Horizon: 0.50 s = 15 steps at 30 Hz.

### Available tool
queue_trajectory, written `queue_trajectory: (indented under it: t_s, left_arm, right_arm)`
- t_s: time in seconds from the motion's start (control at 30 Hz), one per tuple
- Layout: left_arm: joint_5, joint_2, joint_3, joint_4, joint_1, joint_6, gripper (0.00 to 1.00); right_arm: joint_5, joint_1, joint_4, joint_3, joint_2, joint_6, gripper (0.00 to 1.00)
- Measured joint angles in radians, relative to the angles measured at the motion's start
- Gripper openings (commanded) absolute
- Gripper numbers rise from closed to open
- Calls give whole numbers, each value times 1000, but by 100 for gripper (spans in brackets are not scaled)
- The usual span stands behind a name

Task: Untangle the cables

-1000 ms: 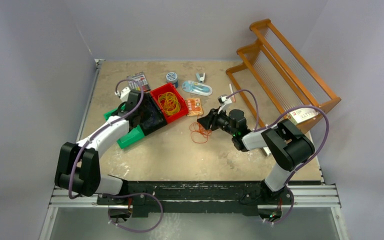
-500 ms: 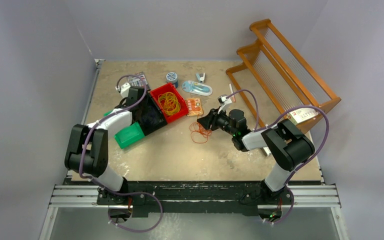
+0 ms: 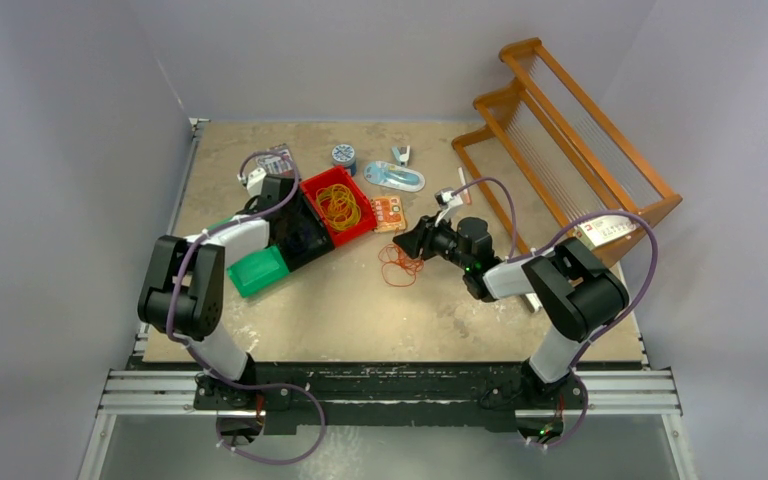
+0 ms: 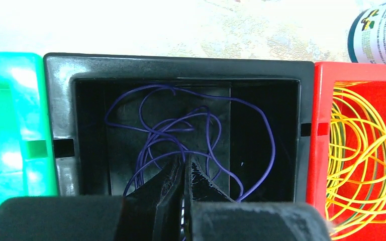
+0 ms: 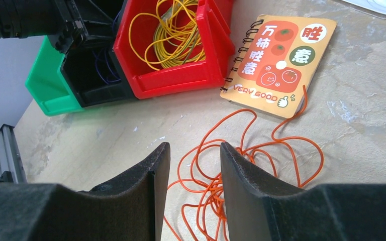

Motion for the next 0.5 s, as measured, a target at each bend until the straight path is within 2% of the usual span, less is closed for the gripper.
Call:
queue_trajectory:
  t_s: [0.17, 0.5]
  left_arm:
    - [-8, -7, 26, -22, 0, 8, 17]
    - [-117, -105, 100, -85, -41, 34, 32]
  right_arm:
    - [-9, 0, 0, 0, 0, 0, 44]
    - [-13, 0, -1, 0, 0, 0, 44]
